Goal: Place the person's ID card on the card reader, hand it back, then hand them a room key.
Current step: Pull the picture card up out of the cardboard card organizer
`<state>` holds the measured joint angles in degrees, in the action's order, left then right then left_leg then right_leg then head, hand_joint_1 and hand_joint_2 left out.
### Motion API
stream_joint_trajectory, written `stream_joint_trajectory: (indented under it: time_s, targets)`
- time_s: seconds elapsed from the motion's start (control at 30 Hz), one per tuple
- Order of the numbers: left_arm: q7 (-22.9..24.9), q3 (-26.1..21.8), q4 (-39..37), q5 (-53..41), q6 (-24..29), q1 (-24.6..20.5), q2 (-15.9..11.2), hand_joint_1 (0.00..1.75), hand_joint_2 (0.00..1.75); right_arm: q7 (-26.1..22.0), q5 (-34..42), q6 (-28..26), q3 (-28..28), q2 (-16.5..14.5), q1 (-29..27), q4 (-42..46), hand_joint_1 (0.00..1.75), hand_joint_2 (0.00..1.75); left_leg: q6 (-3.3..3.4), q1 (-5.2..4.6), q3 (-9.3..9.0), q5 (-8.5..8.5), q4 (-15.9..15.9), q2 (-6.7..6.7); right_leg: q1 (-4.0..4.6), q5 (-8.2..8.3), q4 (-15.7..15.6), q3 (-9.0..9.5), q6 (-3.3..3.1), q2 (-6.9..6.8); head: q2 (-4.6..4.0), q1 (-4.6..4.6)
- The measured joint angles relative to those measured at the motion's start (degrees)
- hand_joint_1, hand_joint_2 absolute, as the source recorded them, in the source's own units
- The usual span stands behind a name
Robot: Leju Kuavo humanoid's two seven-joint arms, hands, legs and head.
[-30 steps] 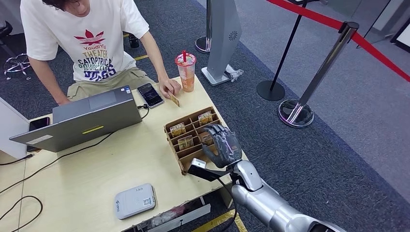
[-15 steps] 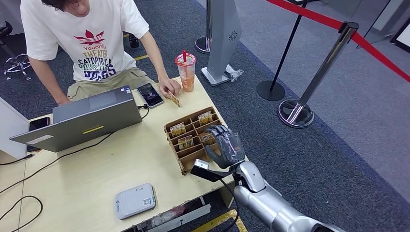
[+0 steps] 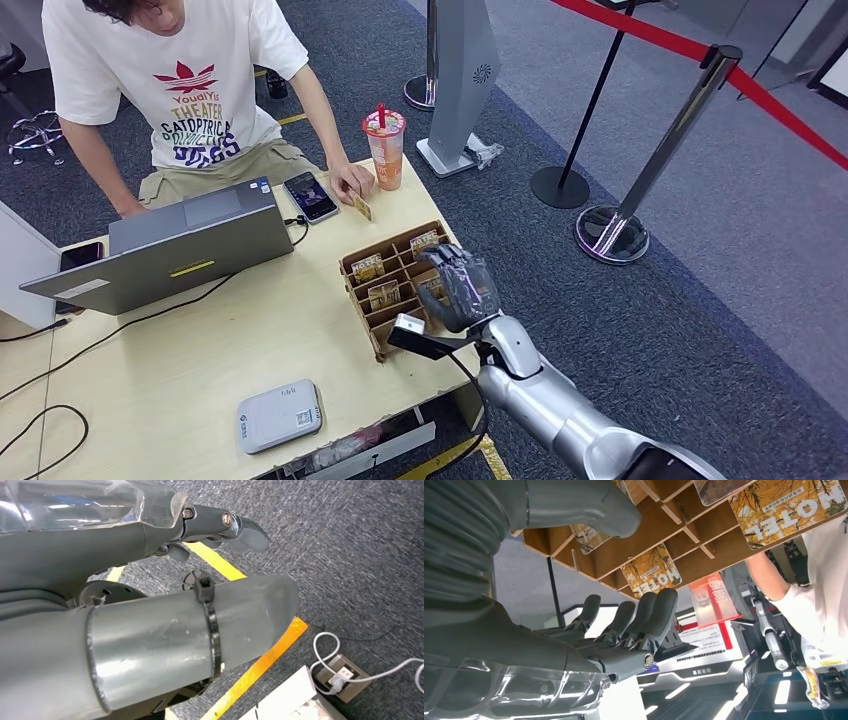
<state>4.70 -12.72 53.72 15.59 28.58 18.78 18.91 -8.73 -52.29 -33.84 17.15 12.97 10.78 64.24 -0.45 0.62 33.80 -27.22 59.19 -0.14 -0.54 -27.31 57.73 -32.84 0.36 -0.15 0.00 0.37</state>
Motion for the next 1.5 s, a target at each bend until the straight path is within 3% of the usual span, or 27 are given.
stream_joint_trajectory:
  time_s: [0.3,0.6,0.9,1.3,1.5]
  targets:
    - [-0.4,0.0,0.0,-0.3,0.0,0.0,0.0,0.0,0.0,0.2,0.9,2.3,0.4,0.3,1.3,-1.9,0.85,1.75,0.0,0.0,0.01,0.0,0.0,0.0,0.0,0.0,0.0,0.0,0.0,0.0,0.0,0.0]
    - [-0.1,0.0,0.0,-1.2,-0.1,0.0,0.0,0.0,0.0,0.2,1.1,3.8,1.1,0.9,2.5,-3.2,0.71,1.75,0.0,0.0,0.0,0.0,0.0,0.0,0.0,0.0,0.0,0.0,0.0,0.0,0.0,-0.01]
    - [0.4,0.0,0.0,-1.7,0.0,0.0,0.0,0.0,0.0,0.1,1.2,5.6,1.6,1.5,3.4,-4.1,0.75,1.75,0.0,0.0,0.01,0.0,0.0,0.0,0.0,0.0,0.0,0.0,0.0,0.0,0.0,0.0]
    - [0.5,0.0,0.3,-1.9,0.8,0.1,0.0,0.0,0.0,0.0,2.1,6.6,2.4,1.5,4.6,-4.9,1.0,1.75,0.0,0.0,0.01,0.0,0.0,-0.01,0.0,0.0,0.0,0.0,0.0,-0.01,0.0,0.01]
    - [0.5,0.1,0.5,-1.6,0.9,0.2,0.0,0.0,0.0,0.1,1.9,6.3,2.7,1.5,4.7,-4.7,0.93,1.75,0.0,0.0,0.01,0.0,0.0,-0.01,0.0,0.0,0.0,0.0,0.0,-0.01,0.0,-0.01]
